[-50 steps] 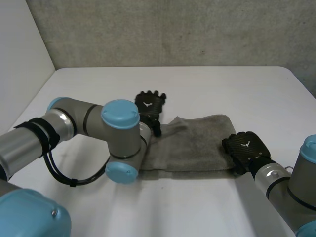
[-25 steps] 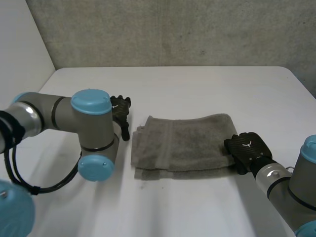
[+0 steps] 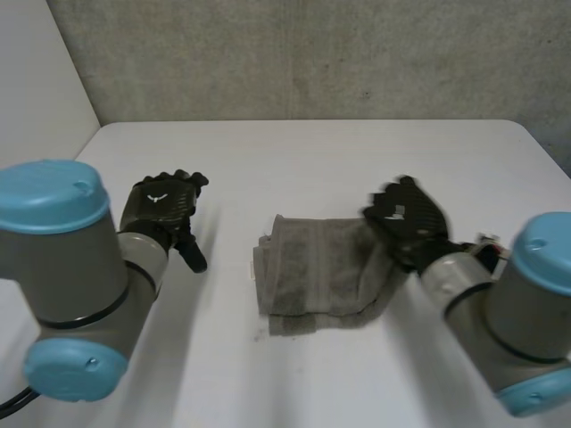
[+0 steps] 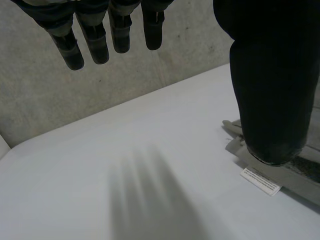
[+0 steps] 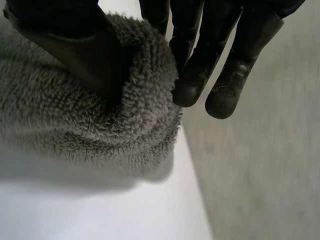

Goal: Fold the towel.

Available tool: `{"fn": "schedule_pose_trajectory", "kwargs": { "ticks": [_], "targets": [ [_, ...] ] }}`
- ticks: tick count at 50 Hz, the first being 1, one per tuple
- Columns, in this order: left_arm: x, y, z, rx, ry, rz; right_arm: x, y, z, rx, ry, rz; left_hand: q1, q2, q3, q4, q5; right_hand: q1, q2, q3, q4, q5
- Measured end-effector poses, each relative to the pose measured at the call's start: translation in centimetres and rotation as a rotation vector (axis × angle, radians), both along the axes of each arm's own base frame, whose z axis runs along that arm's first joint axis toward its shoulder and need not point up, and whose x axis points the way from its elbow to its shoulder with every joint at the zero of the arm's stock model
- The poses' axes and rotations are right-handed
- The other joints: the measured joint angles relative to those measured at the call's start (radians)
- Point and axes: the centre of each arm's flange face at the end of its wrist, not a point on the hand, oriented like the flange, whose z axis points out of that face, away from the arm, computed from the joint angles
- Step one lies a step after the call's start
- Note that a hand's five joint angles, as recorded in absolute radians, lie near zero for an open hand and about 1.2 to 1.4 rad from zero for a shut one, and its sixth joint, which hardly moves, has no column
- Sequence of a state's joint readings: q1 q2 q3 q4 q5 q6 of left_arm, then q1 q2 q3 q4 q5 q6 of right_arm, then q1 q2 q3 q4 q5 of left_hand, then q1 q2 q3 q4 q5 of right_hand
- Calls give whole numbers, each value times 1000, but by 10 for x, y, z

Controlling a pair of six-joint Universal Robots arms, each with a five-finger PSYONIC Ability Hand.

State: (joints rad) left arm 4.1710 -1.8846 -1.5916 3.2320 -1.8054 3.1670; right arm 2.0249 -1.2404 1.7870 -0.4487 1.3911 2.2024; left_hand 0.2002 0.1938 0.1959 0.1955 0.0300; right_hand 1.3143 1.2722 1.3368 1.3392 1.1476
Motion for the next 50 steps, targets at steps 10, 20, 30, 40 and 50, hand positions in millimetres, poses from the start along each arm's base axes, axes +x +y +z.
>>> {"fn": "schedule_pose_trajectory", "kwargs": {
  "ticks": [10, 20, 30, 40, 50],
  "targets": [
    [14, 8, 8, 0, 21, -11, 94, 79, -26, -23, 65, 493, 0, -1, -1, -1, 0, 9, 15, 4, 0, 0],
    [18, 6, 8, 2, 30, 2, 109, 90, -40, 51, 72, 512, -9, -6, -9, -8, -1, -1041, -1013, -1072, -1067, -1074],
    [8, -2, 28, -60, 91, -7, 73, 54, 37, 301, -413, 217, -14, -14, -15, -14, -3, -1075, -1023, -1092, -1077, -1081],
    [-17, -6, 25, -19, 209, -48, 28, 20, 62, 584, -660, -6, -14, -11, -13, -13, -3, -1075, -1023, -1092, -1077, -1081],
    [-45, 13, -17, 135, 192, -112, 24, -6, 32, 754, -555, -149, -11, -11, -12, -12, -3, -1075, -1023, -1092, -1077, -1081]
  ]
}}
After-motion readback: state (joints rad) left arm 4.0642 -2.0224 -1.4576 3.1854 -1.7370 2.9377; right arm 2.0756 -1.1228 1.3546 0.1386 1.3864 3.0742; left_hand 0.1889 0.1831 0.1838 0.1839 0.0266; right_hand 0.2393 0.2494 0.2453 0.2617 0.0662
